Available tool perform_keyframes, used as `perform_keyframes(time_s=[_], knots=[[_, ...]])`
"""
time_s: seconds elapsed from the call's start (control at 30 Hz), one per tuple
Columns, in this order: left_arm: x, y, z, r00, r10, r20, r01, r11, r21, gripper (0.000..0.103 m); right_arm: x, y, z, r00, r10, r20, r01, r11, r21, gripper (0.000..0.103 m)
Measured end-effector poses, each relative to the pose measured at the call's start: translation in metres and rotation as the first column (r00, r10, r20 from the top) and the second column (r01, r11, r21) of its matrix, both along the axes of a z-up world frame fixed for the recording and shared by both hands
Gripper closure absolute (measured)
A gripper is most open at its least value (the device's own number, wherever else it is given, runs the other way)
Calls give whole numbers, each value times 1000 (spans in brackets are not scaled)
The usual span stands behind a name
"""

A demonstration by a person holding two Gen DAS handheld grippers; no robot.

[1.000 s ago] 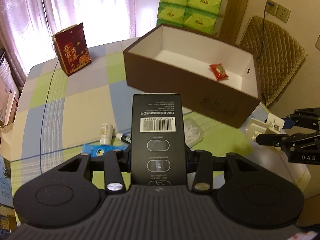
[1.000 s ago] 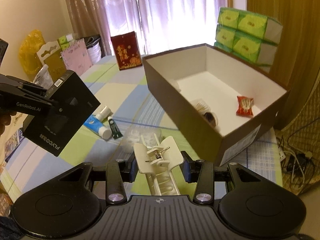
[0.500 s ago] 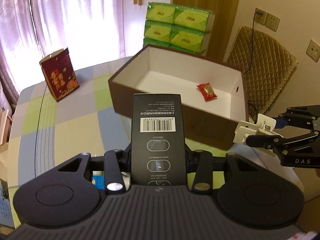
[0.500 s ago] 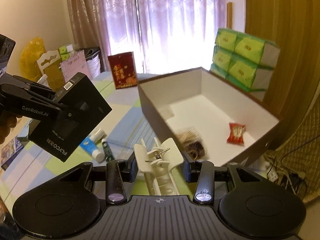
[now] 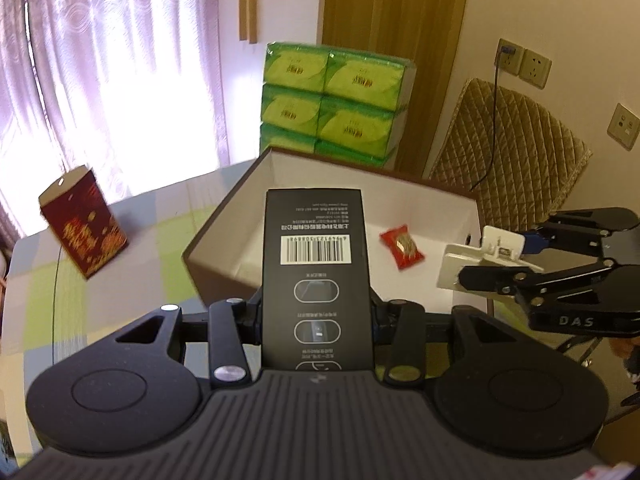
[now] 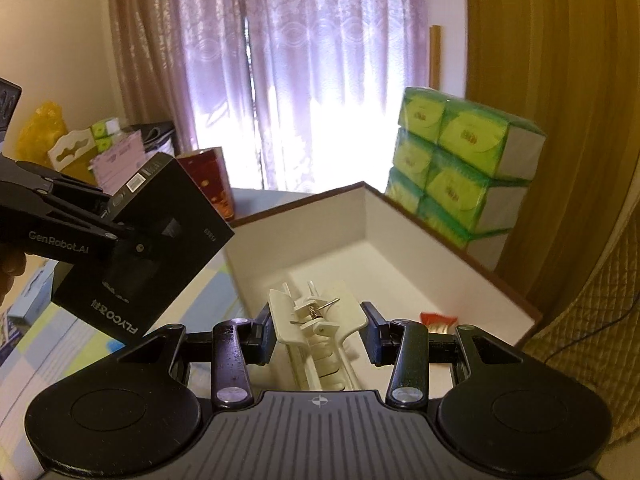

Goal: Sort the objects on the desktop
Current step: 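Carry the black box and white clip over the brown box with both tools, then open both tools to drop the black box and white clip into the box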

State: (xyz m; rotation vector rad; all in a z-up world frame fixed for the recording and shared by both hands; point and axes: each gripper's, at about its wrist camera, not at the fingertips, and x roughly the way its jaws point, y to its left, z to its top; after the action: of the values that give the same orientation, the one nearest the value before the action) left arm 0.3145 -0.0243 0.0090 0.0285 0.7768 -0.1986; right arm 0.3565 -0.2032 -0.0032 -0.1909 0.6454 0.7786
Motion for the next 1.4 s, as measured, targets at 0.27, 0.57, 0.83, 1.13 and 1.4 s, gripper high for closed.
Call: perform_keyframes(time_s=[0.27,0.57,0.83,1.13,1.4], knots=[[81,-16,-8,999,-36,-41,36,999,-2,65,72,16,-21,995,-65,-75,63,997,-34,63],[177,-26,-51,989,-10,-147,14,1000,26,65,127,31,-49,985,-110,-137,98,991,-92,63],[231,-26,-93,969,29,-244,-24,999,23,64,158,40,-81,964,-154,-217,125,983,-138,63],[264,-29,-131,953,63,-297,-44,997,69,64,176,48,-102,952,-177,-249,135,975,-175,63],[271,-30,-125,965,44,-260,-26,997,70,58,180,57,-110,952,-170,-252,124,974,-188,63]])
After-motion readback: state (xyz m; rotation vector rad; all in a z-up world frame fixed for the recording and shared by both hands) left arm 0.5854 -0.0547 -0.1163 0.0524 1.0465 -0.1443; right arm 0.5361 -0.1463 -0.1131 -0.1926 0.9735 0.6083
